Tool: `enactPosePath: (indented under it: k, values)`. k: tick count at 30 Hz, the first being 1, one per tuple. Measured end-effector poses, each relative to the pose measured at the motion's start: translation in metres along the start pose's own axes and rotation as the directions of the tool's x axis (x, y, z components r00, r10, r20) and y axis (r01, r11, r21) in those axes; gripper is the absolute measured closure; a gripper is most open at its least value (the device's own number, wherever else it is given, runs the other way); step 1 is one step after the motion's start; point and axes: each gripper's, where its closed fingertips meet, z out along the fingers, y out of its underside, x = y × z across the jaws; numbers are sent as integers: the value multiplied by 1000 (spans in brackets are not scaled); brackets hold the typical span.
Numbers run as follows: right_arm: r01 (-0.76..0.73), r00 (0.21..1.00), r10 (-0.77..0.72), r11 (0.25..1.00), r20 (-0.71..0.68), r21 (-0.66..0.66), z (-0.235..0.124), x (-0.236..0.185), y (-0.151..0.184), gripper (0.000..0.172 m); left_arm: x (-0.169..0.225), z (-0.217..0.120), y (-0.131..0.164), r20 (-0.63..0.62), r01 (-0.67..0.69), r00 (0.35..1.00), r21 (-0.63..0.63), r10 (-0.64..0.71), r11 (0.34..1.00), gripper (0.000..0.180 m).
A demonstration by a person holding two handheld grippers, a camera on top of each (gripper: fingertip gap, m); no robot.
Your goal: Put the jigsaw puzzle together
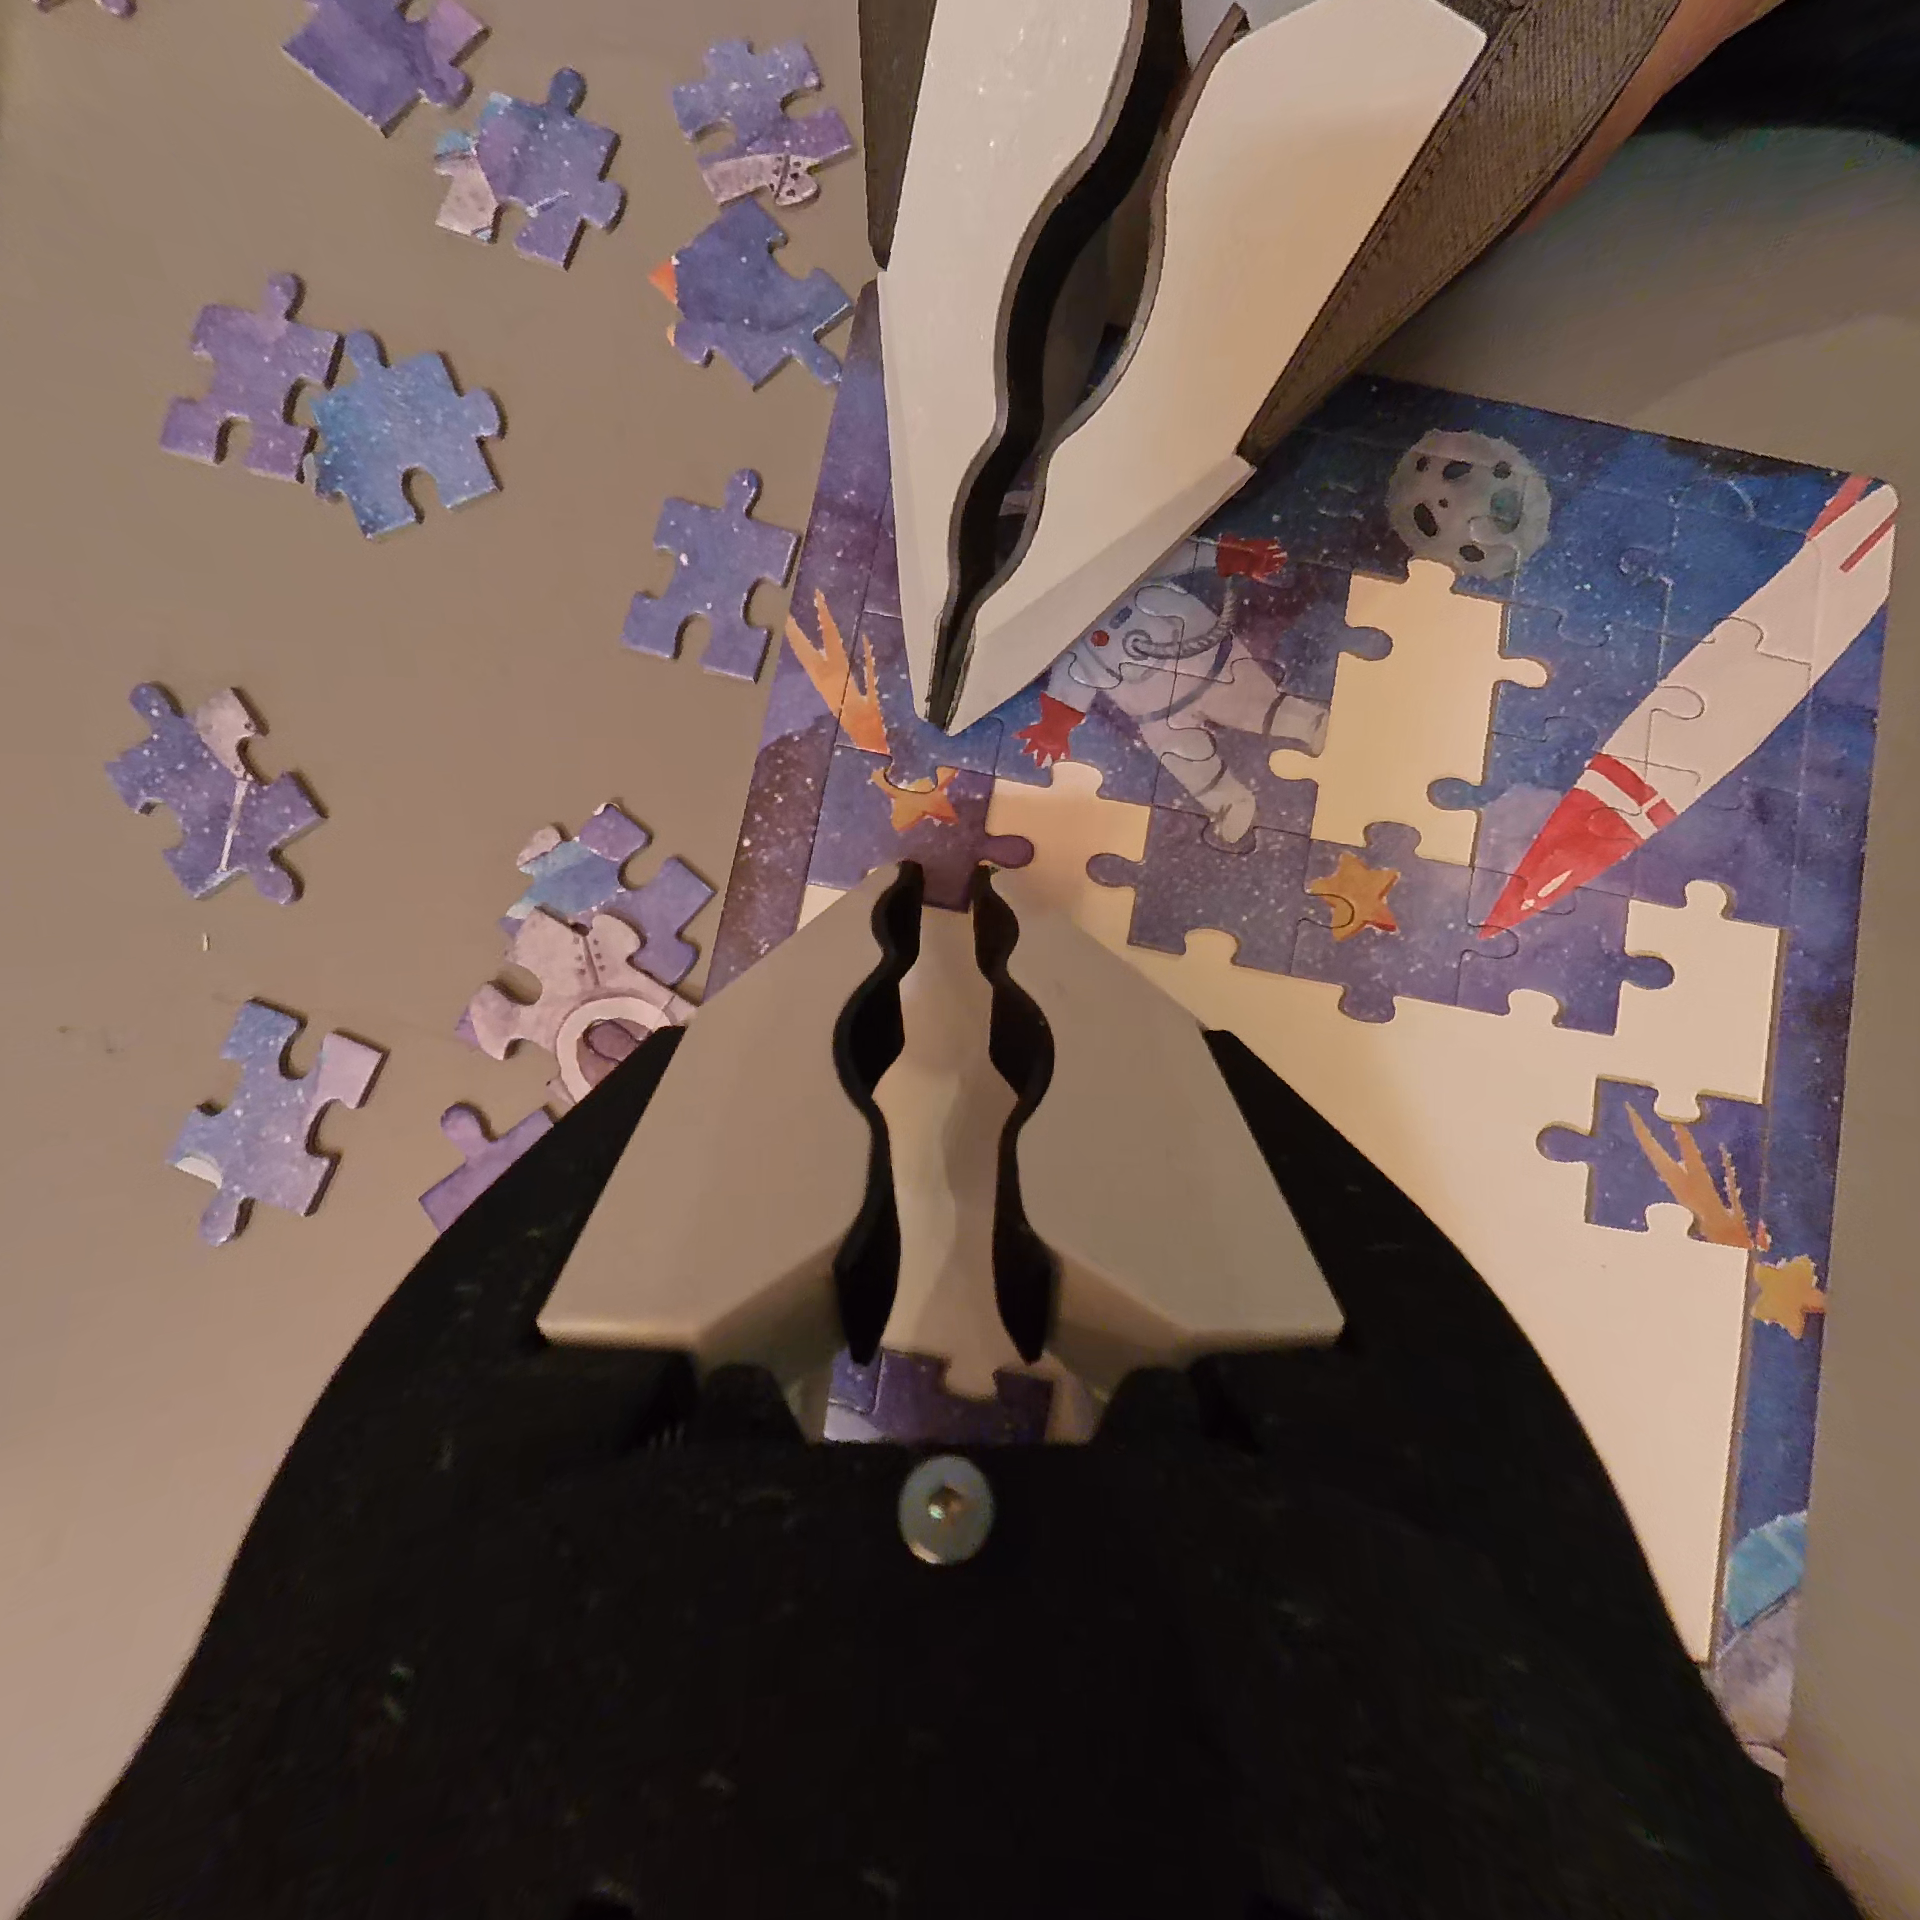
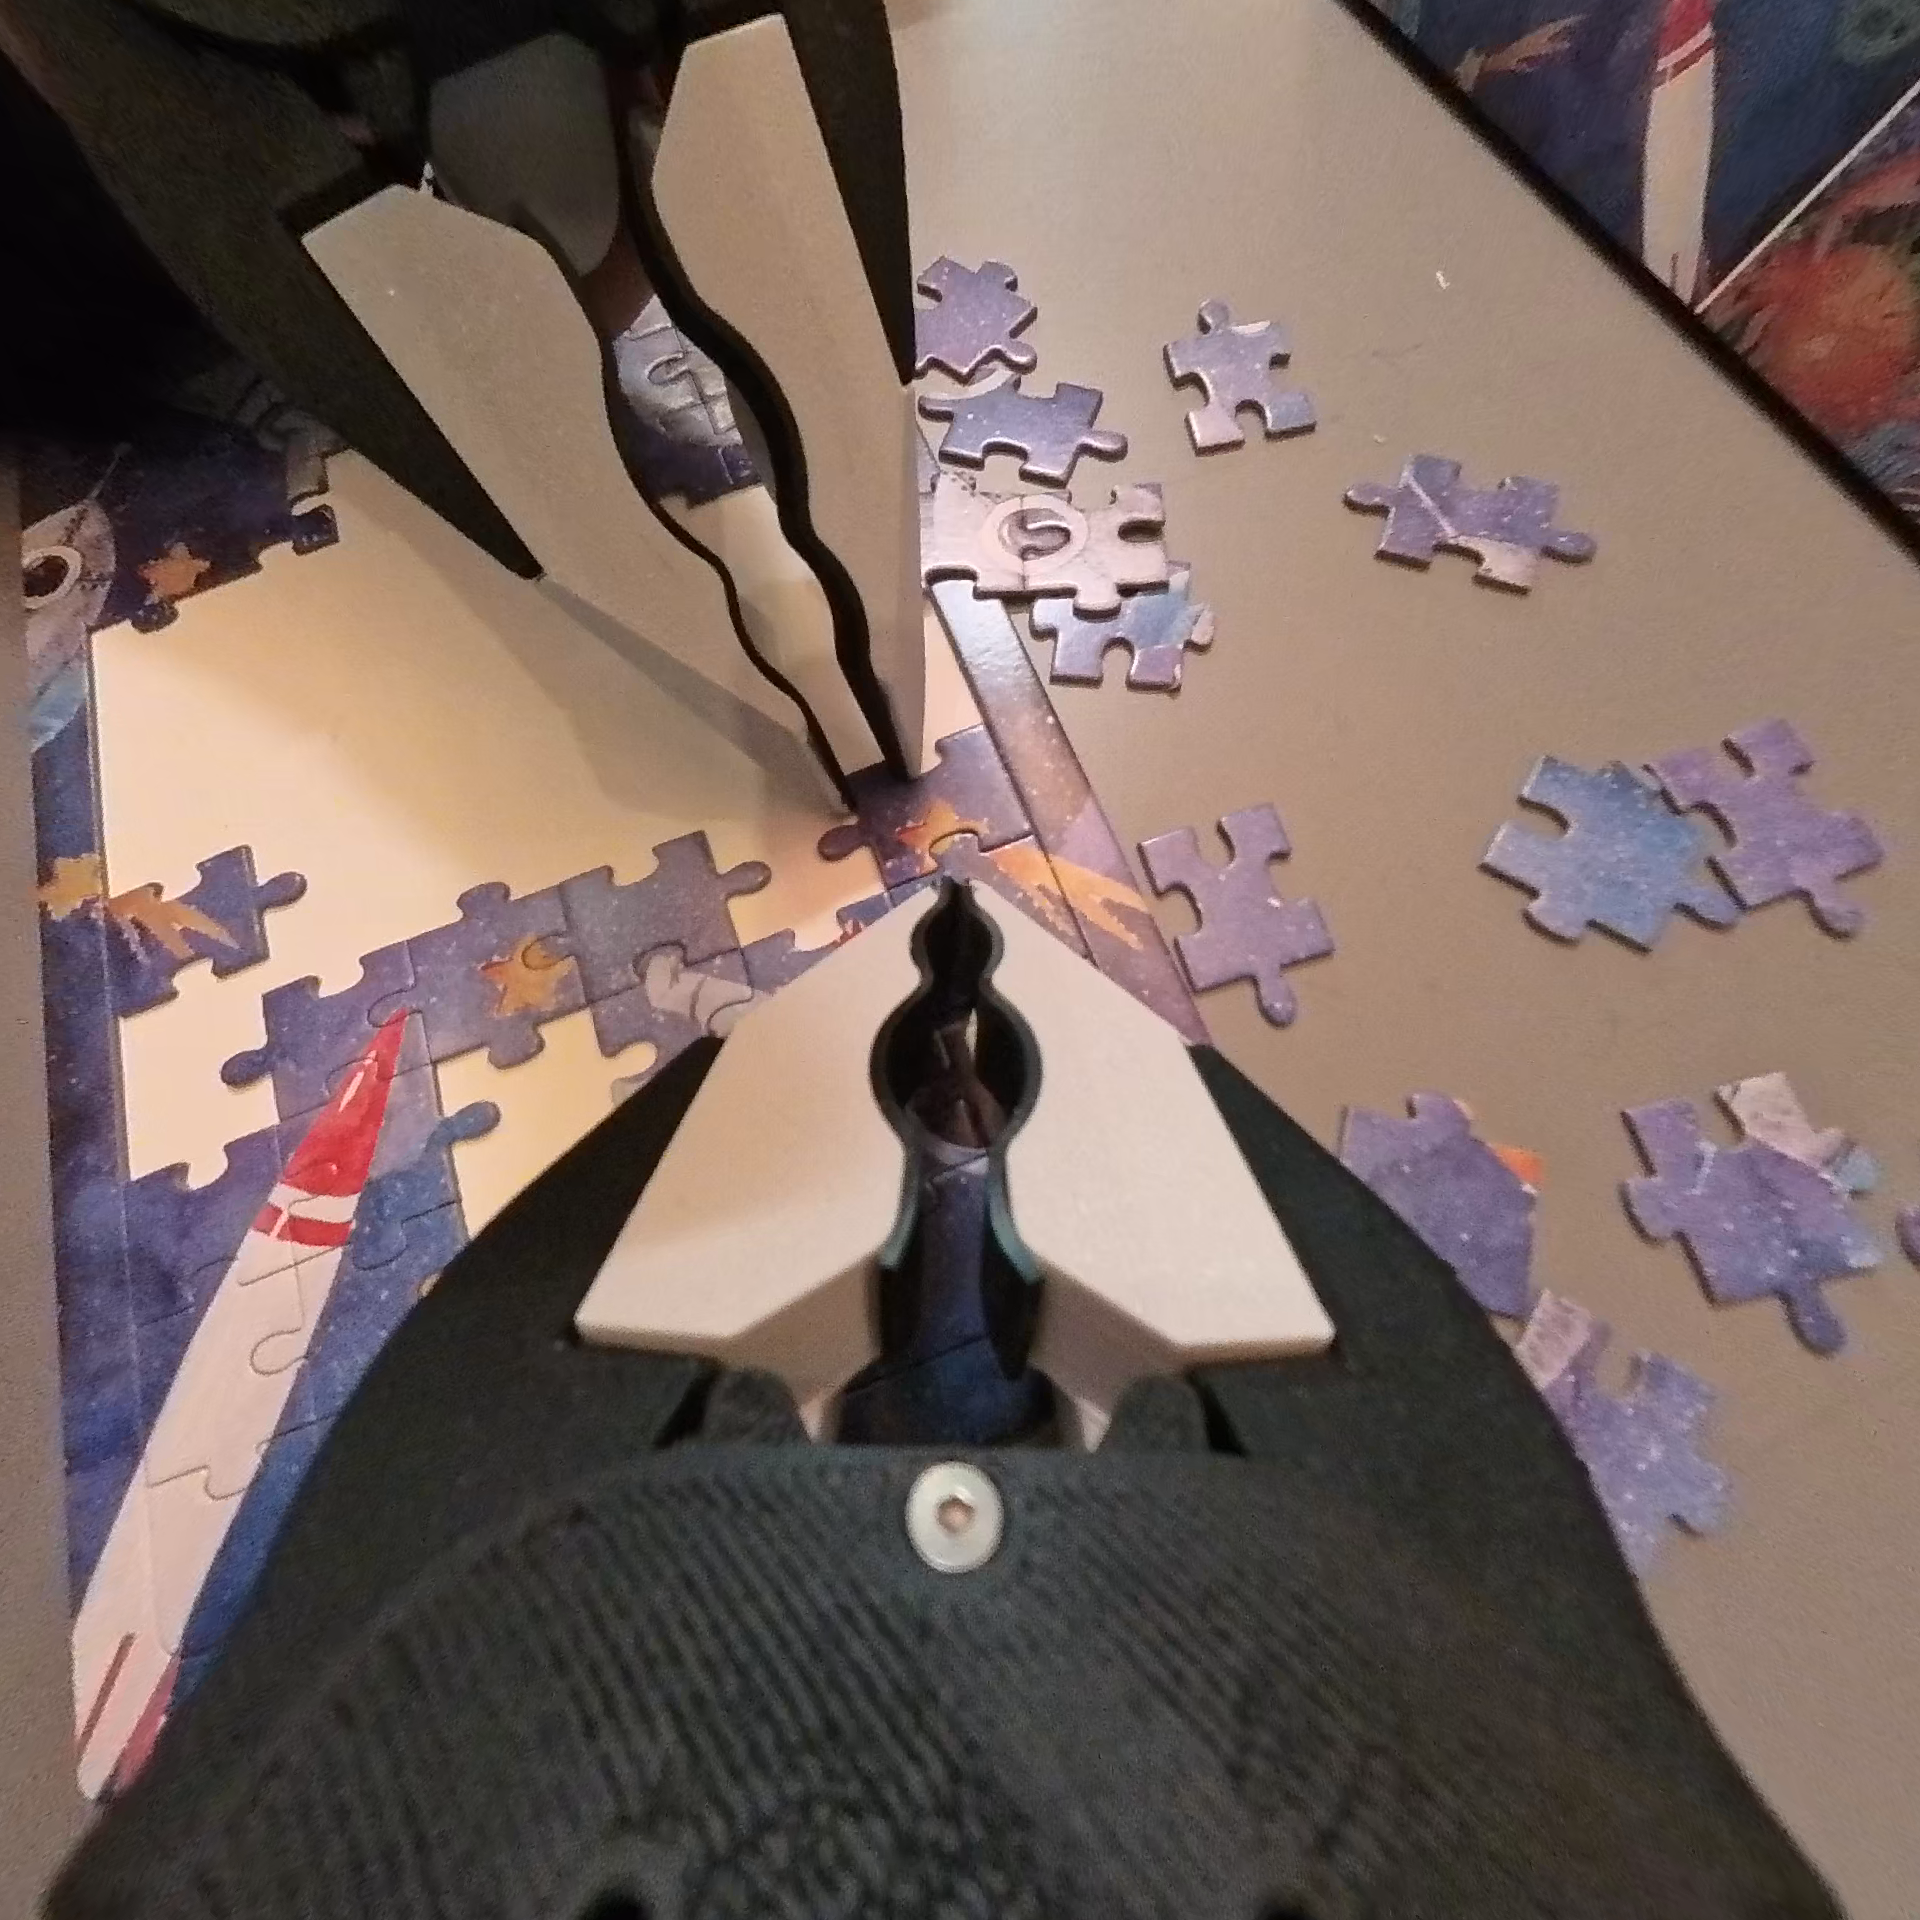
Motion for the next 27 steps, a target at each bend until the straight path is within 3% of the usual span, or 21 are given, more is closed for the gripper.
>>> enactPosePath:
  k: [19, 27]
  values:
    - [-1, 1000, 1, 1000, -7, 0, -1, 1, 0, 172, -2, -4, -1, 11, -8, 1000, 6, 8, 1000, 180]
    - [3, 1000, -3, 1000, -10, -2, -1, 1, 0, 172, 1, -3, -2, 8, -37, 999, 4, 37, 999, 166]
